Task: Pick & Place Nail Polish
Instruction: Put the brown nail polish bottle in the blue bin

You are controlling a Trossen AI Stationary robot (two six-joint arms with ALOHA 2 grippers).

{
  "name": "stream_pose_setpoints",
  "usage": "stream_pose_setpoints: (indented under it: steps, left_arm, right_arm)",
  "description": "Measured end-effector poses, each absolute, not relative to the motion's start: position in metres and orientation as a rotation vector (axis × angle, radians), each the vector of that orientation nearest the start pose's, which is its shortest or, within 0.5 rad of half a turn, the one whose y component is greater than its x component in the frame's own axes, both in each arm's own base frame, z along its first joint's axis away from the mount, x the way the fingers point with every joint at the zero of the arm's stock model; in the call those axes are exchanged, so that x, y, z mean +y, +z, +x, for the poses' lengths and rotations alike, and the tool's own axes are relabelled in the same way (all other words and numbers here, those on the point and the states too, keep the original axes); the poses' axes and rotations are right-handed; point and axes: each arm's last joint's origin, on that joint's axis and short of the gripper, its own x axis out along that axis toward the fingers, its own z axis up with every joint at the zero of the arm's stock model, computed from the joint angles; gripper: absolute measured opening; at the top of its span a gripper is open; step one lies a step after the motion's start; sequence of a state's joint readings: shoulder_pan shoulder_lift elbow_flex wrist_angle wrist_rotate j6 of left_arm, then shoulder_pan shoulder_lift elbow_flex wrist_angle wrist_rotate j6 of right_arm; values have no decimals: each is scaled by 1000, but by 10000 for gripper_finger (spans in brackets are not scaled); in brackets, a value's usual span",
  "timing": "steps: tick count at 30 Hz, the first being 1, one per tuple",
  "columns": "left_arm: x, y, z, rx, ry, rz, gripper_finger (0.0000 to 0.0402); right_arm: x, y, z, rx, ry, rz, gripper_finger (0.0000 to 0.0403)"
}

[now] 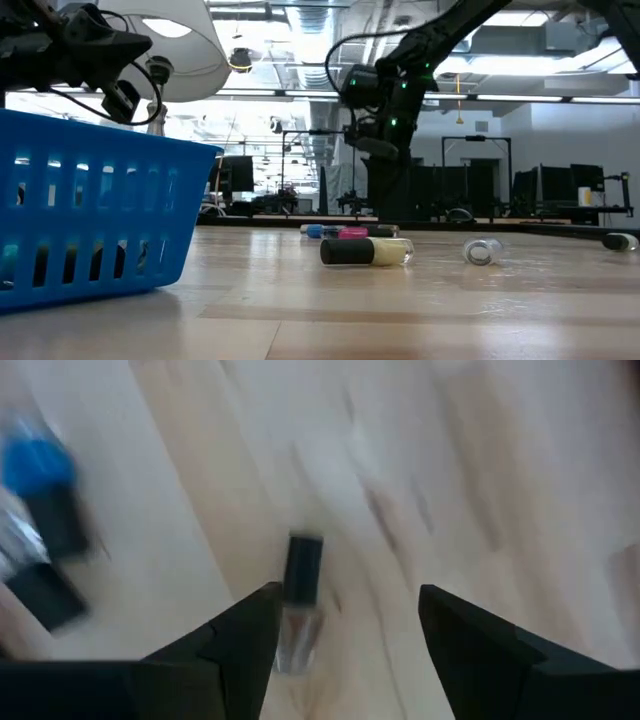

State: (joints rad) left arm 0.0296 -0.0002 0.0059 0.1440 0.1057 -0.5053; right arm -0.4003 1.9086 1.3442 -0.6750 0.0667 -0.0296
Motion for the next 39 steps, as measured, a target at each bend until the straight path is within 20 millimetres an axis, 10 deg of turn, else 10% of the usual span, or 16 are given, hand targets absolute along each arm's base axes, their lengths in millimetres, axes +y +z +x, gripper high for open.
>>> stream_pose_setpoints:
  steps: [39]
  left_arm:
    - [3, 167, 97, -32, 25, -505, 1]
  right_arm:
    - [-159, 166, 352, 1220, -370, 182, 249]
